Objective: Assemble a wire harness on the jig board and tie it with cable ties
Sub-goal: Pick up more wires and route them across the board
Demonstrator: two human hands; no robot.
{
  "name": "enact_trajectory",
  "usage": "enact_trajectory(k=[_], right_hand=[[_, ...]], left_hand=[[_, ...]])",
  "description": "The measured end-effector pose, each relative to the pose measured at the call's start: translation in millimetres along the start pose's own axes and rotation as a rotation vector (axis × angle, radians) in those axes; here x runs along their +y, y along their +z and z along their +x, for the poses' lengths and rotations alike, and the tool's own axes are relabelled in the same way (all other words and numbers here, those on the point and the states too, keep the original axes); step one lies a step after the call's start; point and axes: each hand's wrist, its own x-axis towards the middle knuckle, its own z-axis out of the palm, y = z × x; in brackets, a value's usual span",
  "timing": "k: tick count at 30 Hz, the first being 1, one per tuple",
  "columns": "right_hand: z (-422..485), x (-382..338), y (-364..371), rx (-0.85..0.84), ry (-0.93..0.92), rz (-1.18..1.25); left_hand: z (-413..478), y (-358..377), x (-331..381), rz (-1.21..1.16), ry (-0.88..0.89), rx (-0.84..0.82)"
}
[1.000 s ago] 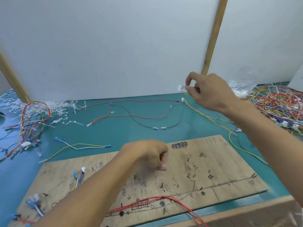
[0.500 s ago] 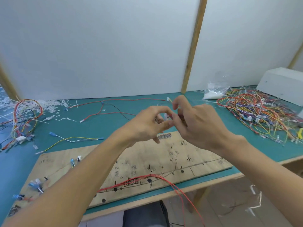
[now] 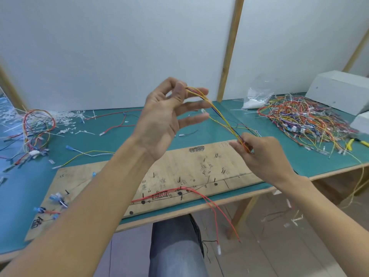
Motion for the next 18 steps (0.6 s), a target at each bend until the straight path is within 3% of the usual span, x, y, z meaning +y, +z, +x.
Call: enact_trajectory(k=[11,18], right_hand=[[-24,17,-24,0.052,0.117,0.114],[-40,66,-6,-0.184,0.422,0.022]], left_hand=[[-12,-5,20,-0.335,-0.017,0.154],[-6,-21,36,-0.685,0.09,0.267]])
